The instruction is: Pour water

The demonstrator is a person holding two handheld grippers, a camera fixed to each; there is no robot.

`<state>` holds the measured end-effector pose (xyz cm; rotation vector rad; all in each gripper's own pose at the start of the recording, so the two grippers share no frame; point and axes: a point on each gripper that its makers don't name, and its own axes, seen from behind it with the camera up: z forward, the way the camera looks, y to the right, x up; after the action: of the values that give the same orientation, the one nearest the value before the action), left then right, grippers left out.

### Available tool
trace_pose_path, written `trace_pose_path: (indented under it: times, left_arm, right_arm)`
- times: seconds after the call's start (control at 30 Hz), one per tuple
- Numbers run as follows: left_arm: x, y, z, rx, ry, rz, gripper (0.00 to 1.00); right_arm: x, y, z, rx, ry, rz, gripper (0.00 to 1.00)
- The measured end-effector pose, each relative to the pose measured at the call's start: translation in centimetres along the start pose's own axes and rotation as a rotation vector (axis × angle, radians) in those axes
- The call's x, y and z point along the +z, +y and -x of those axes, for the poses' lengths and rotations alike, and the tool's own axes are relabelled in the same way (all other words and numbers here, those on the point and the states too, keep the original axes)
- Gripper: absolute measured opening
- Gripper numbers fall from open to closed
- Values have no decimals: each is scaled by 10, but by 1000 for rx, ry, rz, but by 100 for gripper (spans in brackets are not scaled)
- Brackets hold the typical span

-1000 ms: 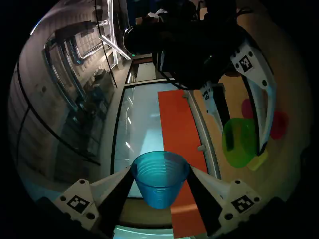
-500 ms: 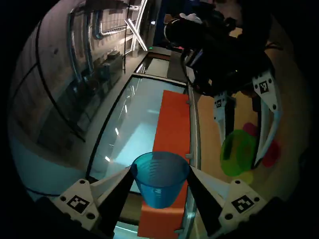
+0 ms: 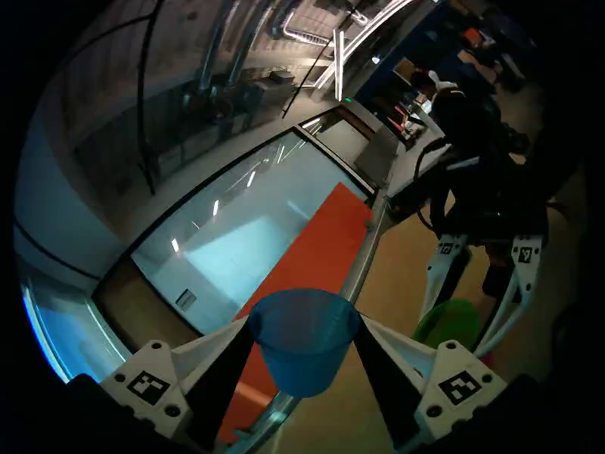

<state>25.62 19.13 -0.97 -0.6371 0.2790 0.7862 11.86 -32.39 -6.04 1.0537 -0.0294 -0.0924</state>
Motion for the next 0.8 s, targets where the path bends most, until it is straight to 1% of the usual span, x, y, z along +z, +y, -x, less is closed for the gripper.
trace_pose_path:
  times: [0.3, 0.57, 0.7, 0.8]
  left_arm:
    - [3, -5, 11, -280, 0, 22, 87]
    - [1, -11, 13, -522, 32, 60, 88]
    - [1, -16, 16, -625, 44, 67, 88]
    - [1, -20, 22, -672, 45, 63, 88]
  right_arm:
    - [0, 0, -3, -2, 4, 4, 89]
    - [0, -1, -7, -10, 7, 5, 89]
    - [-1, -1, -8, -10, 7, 7, 89]
    - [-1, -1, -9, -11, 7, 7, 90]
